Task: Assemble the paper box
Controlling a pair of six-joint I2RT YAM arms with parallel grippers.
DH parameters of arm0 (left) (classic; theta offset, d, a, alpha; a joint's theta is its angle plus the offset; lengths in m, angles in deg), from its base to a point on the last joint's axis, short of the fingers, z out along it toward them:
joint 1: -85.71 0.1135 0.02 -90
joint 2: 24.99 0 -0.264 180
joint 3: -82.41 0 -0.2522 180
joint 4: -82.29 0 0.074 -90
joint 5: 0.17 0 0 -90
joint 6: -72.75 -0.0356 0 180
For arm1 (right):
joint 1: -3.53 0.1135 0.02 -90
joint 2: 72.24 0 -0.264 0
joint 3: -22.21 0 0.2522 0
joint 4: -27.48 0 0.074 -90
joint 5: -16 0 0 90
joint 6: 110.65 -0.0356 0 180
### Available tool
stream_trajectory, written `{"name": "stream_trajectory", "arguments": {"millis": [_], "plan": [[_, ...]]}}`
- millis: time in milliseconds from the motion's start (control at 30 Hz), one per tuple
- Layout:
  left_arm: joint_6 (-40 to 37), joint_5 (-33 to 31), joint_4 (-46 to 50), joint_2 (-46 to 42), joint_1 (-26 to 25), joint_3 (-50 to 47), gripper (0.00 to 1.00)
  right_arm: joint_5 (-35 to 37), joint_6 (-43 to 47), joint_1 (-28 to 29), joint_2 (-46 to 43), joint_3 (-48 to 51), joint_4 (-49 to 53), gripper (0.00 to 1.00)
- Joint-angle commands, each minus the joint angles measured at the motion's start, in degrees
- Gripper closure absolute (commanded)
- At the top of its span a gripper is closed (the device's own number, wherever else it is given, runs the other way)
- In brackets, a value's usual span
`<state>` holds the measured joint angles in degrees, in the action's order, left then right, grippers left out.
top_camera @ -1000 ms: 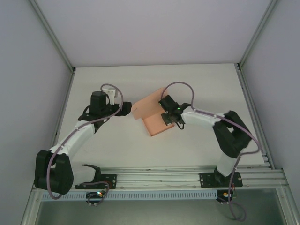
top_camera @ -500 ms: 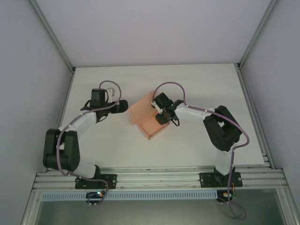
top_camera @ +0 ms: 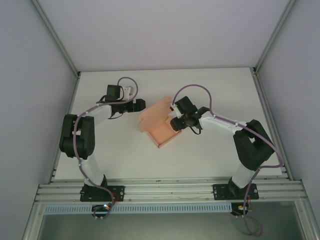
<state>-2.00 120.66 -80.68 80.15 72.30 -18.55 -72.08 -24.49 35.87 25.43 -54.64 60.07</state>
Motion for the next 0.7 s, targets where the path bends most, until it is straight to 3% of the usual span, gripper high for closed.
{"name": "stream_trajectory", "arguments": {"millis": [0, 133, 267, 467, 667], "plan": [[-1.53, 6.35, -0.07, 2.06, -1.06, 3.03, 0.15, -5.84, -2.67, -1.18, 1.94, 0.64, -4.12, 0.52], [-4.35, 9.33, 2.46, 3.87, -3.37, 5.44, 0.23, -8.23, -3.65, -1.58, 4.70, 0.27, -6.27, 0.64], [-4.83, 10.80, 3.96, 5.41, -4.86, 6.01, 0.40, -8.33, -4.41, -1.88, 7.02, 0.07, -6.81, 0.65], [-2.40, 16.75, -0.17, 6.09, -7.17, 3.78, 0.57, -7.45, -5.39, -1.97, 8.66, 0.77, -7.14, 0.80], [3.05, 21.35, -5.40, 7.53, -9.78, 2.95, 0.72, -4.31, -6.53, -0.46, 10.91, -0.34, -6.17, 0.87]]}}
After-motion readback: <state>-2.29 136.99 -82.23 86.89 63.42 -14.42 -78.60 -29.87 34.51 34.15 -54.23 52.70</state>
